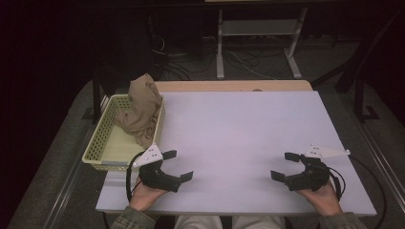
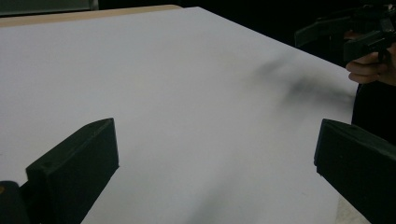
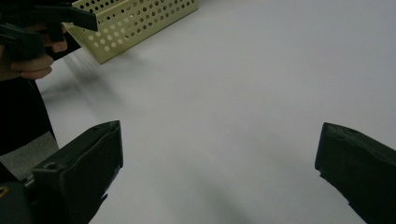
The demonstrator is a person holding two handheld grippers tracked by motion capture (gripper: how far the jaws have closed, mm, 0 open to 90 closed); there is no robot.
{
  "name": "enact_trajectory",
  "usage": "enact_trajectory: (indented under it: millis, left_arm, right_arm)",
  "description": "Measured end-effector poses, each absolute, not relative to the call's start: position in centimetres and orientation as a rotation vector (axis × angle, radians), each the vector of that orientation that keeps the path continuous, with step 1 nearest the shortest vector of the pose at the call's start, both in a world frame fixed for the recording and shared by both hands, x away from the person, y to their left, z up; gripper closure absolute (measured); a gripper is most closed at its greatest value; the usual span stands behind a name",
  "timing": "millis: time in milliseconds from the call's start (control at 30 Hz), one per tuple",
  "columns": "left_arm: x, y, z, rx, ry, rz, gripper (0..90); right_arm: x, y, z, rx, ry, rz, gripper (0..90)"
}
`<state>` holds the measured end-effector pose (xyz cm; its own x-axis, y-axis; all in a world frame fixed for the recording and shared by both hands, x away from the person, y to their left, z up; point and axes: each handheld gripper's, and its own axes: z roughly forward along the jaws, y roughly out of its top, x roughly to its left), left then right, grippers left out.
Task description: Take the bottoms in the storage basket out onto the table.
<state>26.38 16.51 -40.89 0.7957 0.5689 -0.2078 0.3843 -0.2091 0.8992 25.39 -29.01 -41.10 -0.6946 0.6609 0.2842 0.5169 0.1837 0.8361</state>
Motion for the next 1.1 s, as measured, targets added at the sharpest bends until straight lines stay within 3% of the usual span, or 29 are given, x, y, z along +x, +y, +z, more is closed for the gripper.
enact_trajectory:
  millis: [1100]
  left_arm:
    - [26.2, 15.64, -40.81, 1.904, 0.763, 0.156, 0.0]
  right_arm:
    - [25.51, -28.84, -41.4, 1.152, 2.347, 1.504, 0.7]
